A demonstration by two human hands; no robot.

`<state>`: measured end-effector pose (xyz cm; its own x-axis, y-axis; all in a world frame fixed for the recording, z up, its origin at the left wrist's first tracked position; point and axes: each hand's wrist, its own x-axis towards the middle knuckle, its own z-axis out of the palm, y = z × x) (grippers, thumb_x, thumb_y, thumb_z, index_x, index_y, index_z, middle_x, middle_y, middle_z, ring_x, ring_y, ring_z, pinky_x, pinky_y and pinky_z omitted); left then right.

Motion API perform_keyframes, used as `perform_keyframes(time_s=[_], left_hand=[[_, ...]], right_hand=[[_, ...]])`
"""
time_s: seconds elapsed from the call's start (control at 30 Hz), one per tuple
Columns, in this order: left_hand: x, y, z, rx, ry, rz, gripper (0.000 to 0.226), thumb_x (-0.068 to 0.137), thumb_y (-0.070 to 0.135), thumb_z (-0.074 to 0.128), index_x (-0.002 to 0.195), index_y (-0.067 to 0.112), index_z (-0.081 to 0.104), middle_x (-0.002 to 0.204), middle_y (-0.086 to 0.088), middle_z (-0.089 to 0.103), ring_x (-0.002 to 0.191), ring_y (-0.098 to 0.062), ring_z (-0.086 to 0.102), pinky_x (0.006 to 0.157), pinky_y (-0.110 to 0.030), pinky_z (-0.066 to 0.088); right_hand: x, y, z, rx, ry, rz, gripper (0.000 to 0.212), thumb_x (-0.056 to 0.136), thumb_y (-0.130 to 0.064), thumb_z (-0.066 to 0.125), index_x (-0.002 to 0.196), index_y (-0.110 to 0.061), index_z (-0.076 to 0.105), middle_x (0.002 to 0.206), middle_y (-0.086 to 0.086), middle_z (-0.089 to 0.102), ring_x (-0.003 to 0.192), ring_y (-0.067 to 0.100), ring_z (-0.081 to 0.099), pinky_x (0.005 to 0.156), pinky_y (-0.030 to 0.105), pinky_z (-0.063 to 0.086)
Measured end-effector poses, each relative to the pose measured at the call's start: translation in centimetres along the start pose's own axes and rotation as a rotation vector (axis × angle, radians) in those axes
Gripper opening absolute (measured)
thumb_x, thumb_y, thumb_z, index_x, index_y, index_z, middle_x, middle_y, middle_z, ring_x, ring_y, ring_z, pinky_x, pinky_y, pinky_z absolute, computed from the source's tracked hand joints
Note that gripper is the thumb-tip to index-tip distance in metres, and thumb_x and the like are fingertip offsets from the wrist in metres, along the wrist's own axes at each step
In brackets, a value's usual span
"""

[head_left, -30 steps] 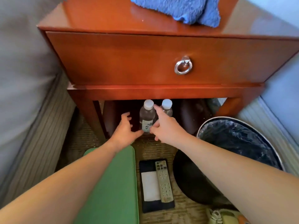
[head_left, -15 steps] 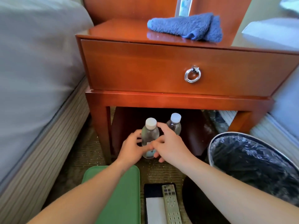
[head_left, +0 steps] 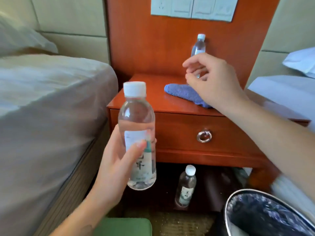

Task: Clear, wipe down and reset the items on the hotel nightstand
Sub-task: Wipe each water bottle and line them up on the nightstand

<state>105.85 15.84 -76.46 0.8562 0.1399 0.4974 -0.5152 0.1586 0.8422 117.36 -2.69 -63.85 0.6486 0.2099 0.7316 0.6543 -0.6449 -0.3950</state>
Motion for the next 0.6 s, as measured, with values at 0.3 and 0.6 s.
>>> perform_keyframes(time_s=[0.3,0.6], left_hand=[[14.3,4.2,3.1,0.188,0.109,0.07,0.038,0.079,0.045,0.059,0.106,0.018,0.057,0.096,-0.015,0.066,0.085,-0.027,0.069,0.07,-0.036,0.057],[24.6,1.3,6.9,1.358,-0.118,-0.109,0.061,0.069,0.084,0.043,0.094,0.029,0.054,0.094,0.008,0.061,0.091,-0.022,0.062,0.078,-0.038,0.051]], right_hand=[[4.4,5.0,1.4,-0.399,-0.654,0.239,0.048,0.087,-0.053,0.061,0.133,-0.049,0.047,0.125,-0.004,0.06,0.104,0.02,0.059,0.092,0.034,0.047],[3.1,10.4,0.3,0.155,0.241,0.656,0.027,0.096,-0.018,0.049,0.114,-0.027,0.066,0.091,-0.001,0.069,0.077,0.012,0.066,0.063,0.015,0.043]])
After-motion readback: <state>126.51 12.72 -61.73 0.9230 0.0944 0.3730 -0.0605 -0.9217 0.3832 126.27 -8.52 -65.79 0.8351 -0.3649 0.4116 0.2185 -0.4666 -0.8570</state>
